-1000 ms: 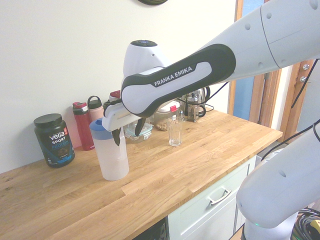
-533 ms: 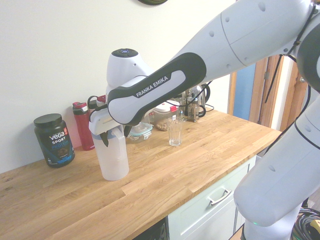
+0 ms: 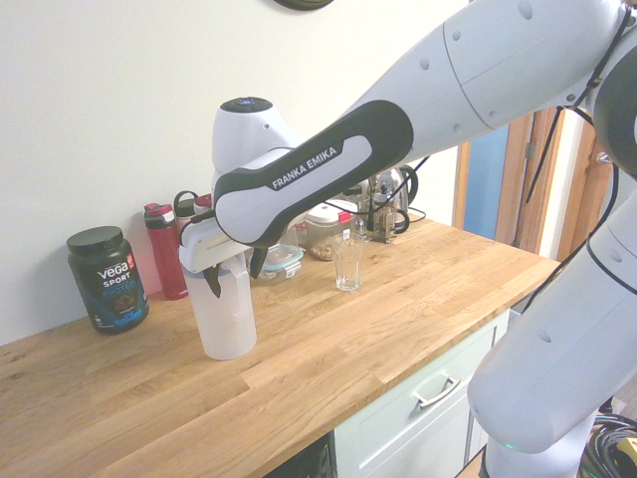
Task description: Pour me some water
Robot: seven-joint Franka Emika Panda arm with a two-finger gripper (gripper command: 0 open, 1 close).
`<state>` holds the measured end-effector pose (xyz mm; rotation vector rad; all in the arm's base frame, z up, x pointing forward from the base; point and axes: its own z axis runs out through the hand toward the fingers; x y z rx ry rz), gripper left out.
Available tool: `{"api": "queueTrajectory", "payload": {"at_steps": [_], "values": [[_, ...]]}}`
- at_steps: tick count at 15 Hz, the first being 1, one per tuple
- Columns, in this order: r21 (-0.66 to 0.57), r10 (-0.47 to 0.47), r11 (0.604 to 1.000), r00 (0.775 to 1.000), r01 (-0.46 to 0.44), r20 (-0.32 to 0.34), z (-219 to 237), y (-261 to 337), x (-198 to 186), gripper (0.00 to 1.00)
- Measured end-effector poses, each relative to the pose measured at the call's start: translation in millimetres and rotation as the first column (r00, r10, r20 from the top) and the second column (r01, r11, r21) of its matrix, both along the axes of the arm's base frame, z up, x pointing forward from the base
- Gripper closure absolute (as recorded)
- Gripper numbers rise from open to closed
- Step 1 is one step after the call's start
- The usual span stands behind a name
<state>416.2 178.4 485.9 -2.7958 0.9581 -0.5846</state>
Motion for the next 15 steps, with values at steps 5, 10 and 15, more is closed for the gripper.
{"api": "queueTrajectory", "payload": {"at_steps": [5, 10, 15], "values": [[-0.008, 0.009, 1.0, 1.0, -0.008, 0.018, -7.7, -1.9, -0.7, 1.0], [-0.022, 0.02, 1.0, 0.999, -0.02, 0.04, -8.0, 0.1, 0.4, 1.0], [-0.029, 0.018, 0.999, 0.999, -0.017, 0.041, -11.4, 1.6, 1.5, 1.0]]}}
